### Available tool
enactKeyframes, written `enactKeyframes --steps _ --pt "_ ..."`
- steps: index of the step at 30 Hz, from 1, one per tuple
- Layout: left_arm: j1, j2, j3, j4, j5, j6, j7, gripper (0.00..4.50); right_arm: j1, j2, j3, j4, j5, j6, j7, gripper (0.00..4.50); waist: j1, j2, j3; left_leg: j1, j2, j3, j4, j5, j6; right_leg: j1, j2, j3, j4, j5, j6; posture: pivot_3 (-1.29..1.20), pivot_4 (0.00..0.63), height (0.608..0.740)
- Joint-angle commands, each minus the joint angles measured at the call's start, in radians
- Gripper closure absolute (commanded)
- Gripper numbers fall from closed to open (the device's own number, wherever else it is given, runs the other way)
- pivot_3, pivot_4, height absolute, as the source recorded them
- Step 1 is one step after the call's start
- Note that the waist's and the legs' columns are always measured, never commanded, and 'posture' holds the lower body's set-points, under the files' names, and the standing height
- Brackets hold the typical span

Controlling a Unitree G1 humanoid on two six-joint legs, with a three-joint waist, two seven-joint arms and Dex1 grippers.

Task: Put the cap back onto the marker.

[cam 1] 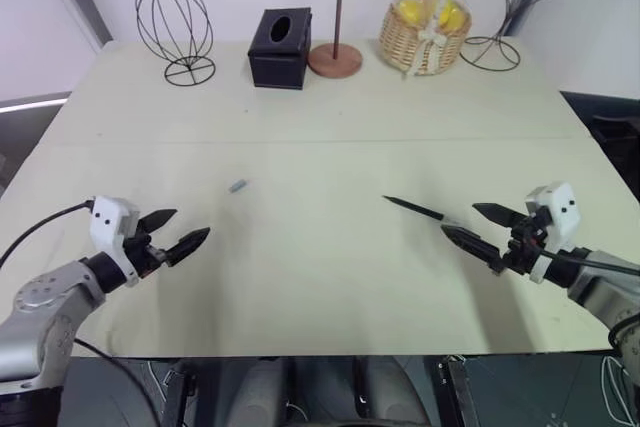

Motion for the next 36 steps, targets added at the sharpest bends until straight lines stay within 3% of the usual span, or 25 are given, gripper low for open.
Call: enactKeyframes --steps 1,36 --pt "-0.014 -0.001 0.016 -0.027 -0.009 -0.003 0.012 0.02 0.003 -0.003 -0.012 -0.031 0.010 -0.007 0.004 0.00 0.000 0.000 0.000 0.000 0.000 0.000 0.000 0.000 0.000 0.000 0.000 0.000 0.000 0.000 0.000 0.00 0.150 0.740" --pt "-0.088 -0.018 -0.027 0.013 0.013 -0.023 0.034 0.02 -0.042 0.017 0.047 0.024 -0.082 -0.106 -0.003 0.00 0.000 0.000 0.000 0.000 0.000 0.000 0.000 0.000 0.000 0.000 0.000 0.000 0.000 0.000 0.000 0.00 0.150 0.740"
